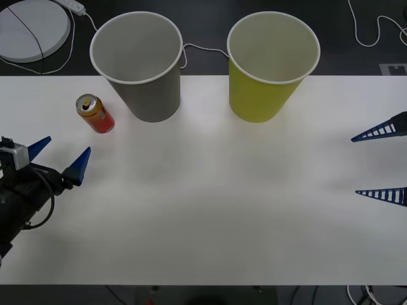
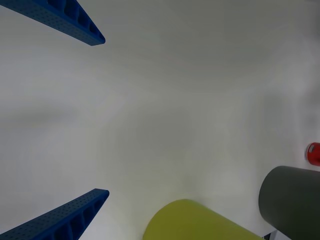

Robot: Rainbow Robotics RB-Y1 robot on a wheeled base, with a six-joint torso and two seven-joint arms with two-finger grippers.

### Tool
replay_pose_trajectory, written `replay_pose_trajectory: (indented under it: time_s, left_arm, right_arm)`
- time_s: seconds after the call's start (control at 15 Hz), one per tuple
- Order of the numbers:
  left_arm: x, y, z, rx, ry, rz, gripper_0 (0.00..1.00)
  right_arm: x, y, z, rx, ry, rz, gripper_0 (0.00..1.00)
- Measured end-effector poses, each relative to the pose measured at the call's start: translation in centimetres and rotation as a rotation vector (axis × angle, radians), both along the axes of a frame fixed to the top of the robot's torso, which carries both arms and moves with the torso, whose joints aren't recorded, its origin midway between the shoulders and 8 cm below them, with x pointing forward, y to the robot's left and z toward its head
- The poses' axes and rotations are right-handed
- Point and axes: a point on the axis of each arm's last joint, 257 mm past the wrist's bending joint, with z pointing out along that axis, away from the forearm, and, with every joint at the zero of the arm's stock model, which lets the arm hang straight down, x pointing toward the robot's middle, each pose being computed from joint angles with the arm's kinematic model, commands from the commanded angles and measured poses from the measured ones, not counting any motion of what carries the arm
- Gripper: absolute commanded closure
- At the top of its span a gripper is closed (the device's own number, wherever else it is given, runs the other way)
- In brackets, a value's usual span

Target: Put the can into the green bin and the plastic bottle into the gray bin

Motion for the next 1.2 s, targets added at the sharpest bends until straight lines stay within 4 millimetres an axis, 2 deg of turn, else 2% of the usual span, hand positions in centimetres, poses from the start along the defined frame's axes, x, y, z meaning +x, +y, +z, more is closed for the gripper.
replay_pose_trajectory:
  time_s: [0.53, 1.2]
  left_arm:
    - [3.8, -0.4, -2.1, 0.015, -0.058, 0.032, 0.0]
    - [8.5, -0.8, -2.5, 0.02, -0.087, 0.094, 0.0]
  right_arm:
    - [0.0, 0.0, 0.0, 0.0, 0.0, 0.0, 0.0]
    - [0.0, 0.0, 0.0, 0.0, 0.0, 0.0, 0.0]
